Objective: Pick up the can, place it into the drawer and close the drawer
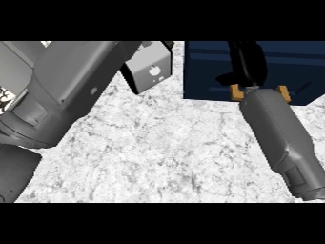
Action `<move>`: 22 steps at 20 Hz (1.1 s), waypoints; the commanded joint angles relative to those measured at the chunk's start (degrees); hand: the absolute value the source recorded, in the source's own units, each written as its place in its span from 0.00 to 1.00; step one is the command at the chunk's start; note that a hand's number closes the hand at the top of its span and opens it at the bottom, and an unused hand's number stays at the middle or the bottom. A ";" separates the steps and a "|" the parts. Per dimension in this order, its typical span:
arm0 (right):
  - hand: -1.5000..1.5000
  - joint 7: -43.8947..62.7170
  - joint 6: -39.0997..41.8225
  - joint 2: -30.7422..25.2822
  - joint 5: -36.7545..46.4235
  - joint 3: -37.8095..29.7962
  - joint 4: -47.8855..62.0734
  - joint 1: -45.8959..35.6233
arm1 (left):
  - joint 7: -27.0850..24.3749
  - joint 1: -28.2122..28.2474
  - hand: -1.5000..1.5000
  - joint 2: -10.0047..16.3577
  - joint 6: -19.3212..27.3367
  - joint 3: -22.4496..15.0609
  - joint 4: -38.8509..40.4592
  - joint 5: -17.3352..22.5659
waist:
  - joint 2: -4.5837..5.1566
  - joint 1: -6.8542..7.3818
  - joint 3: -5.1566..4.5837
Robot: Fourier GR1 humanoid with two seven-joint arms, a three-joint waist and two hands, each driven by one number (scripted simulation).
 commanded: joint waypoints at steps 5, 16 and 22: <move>0.00 0.78 -5.37 -0.73 2.23 -3.06 13.07 -12.05 | 1.57 6.36 0.00 4.03 -2.11 -0.74 -6.81 -0.95 | 0.34 1.62 -0.03; 0.00 -1.47 -4.87 -1.43 -0.97 -7.32 19.17 -20.46 | 5.64 12.55 0.00 8.32 -4.20 -1.28 -16.42 -0.66 | 0.49 3.81 -0.03; 0.00 -10.34 -5.00 -0.47 -7.19 -12.15 18.43 -19.29 | 7.50 14.74 0.00 9.35 -2.29 -1.91 -21.57 -1.37 | 0.32 3.13 0.11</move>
